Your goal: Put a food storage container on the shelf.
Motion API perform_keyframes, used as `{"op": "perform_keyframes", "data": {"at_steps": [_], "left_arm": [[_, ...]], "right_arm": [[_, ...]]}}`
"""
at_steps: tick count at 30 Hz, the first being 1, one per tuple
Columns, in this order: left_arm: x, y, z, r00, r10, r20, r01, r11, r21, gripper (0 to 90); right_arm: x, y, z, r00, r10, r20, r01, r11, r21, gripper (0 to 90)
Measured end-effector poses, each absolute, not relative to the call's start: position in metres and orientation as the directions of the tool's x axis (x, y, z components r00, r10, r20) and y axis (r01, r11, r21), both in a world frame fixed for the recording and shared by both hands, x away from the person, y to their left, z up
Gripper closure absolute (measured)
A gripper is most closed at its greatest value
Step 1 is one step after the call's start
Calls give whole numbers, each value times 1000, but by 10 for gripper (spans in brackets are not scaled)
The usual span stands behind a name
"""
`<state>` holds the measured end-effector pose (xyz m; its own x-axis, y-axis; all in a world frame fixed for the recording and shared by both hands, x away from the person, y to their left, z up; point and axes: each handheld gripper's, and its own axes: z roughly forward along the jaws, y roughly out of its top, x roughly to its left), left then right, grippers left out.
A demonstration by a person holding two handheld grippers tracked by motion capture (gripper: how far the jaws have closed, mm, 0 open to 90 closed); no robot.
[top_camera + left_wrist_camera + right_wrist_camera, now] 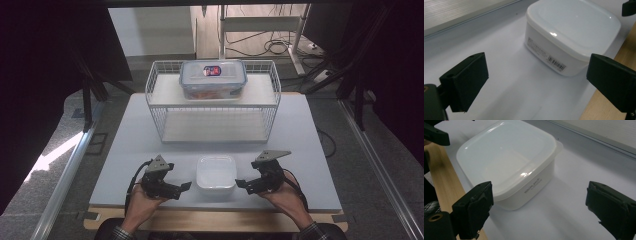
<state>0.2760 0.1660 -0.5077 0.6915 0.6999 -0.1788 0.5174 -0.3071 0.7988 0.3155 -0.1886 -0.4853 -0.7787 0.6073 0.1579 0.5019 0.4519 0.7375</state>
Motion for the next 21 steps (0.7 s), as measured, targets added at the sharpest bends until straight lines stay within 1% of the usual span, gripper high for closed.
{"op": "perform_keyframes", "data": {"at_steps": [4, 7, 10, 16, 18, 21], "left_arm": [[281, 163, -502, 694, 697, -179, 515, -308, 800, 88], [287, 161, -500, 707, 676, -207, 518, -296, 803, 159], [294, 157, -501, 714, 658, -238, 529, -284, 800, 200], [307, 144, -506, 726, 629, -276, 553, -296, 779, 206], [310, 140, -508, 730, 622, -282, 558, -306, 771, 199], [315, 137, -512, 732, 586, -347, 589, -288, 755, 211]], "right_arm": [[315, -185, -482, -779, 606, 161, 510, 464, 724, 162], [317, -183, -481, -780, 598, 182, 518, 455, 724, 220], [321, -180, -481, -777, 595, 206, 530, 442, 723, 256], [330, -172, -486, -776, 580, 248, 554, 439, 707, 276], [334, -171, -488, -771, 573, 279, 571, 425, 702, 284], [338, -171, -490, -763, 561, 321, 594, 414, 690, 313]]}}
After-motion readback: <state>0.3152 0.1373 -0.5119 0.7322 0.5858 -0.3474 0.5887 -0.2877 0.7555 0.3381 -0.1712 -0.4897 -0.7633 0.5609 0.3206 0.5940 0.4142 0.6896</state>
